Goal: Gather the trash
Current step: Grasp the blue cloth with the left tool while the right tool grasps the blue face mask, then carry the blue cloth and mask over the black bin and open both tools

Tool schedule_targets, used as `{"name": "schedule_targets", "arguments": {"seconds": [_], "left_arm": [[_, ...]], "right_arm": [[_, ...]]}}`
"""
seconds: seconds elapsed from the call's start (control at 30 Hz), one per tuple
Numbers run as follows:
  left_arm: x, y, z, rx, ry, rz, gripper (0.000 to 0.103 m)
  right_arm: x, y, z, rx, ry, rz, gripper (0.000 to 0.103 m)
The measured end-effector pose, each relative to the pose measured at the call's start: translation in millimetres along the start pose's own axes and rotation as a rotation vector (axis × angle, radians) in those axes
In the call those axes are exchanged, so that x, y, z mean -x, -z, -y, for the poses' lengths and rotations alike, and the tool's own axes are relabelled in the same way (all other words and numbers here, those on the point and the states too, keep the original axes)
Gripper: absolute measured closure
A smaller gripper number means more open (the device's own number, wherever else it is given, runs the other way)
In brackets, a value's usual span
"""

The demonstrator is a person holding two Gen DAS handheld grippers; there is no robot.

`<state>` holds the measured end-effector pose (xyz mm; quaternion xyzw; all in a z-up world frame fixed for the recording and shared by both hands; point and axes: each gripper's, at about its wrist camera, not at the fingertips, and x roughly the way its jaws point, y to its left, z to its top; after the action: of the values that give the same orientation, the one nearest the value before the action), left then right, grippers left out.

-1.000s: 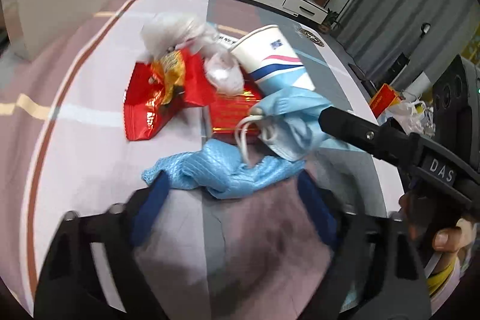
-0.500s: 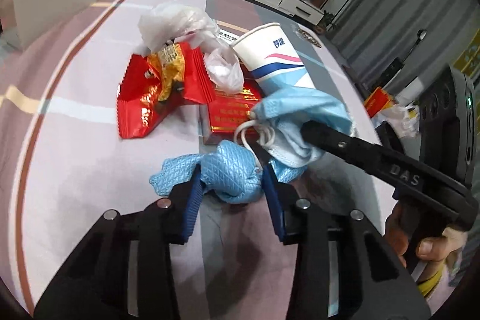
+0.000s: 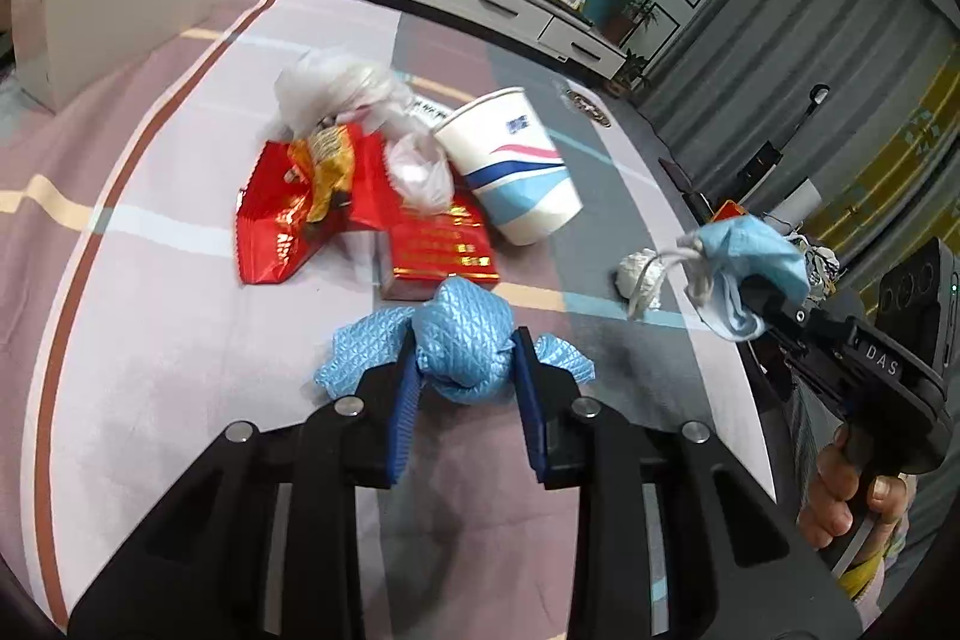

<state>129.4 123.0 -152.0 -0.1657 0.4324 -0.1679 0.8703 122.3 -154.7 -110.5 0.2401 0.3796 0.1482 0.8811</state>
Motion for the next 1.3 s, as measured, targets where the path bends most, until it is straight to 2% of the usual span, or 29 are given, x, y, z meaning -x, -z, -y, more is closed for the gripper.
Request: {"name": "schedule_targets", "arguments": {"seconds": [0.23, 0.33, 0.47, 0.73, 1.3], "left_arm": [[10.4, 10.4, 33.1, -0.073, -0.026, 0.018, 0.072], [15.3, 12.9, 51.0, -0.111, -0.048, 0.035, 0.072], [21.7, 12.9, 79.2, -0.153, -0.031, 0.043, 0.072], [22.9, 4.1, 131.6, -0.227, 0.009, 0.043, 0.072], [-14.2, -0.3, 239.1, -0.372, 0.074, -0.008, 0.072]], "right_arm": [[26.1, 9.6, 1.5, 0.020, 0.017, 0.008, 0.094], [38.0, 14.7, 3.4, 0.049, 0.052, 0.017, 0.094], [56.5, 17.7, 12.6, 0.066, 0.091, 0.047, 0.094], [89.6, 13.1, 38.6, 0.027, 0.109, 0.119, 0.094], [165.9, 5.8, 124.3, -0.109, 0.193, 0.291, 0.094]]}}
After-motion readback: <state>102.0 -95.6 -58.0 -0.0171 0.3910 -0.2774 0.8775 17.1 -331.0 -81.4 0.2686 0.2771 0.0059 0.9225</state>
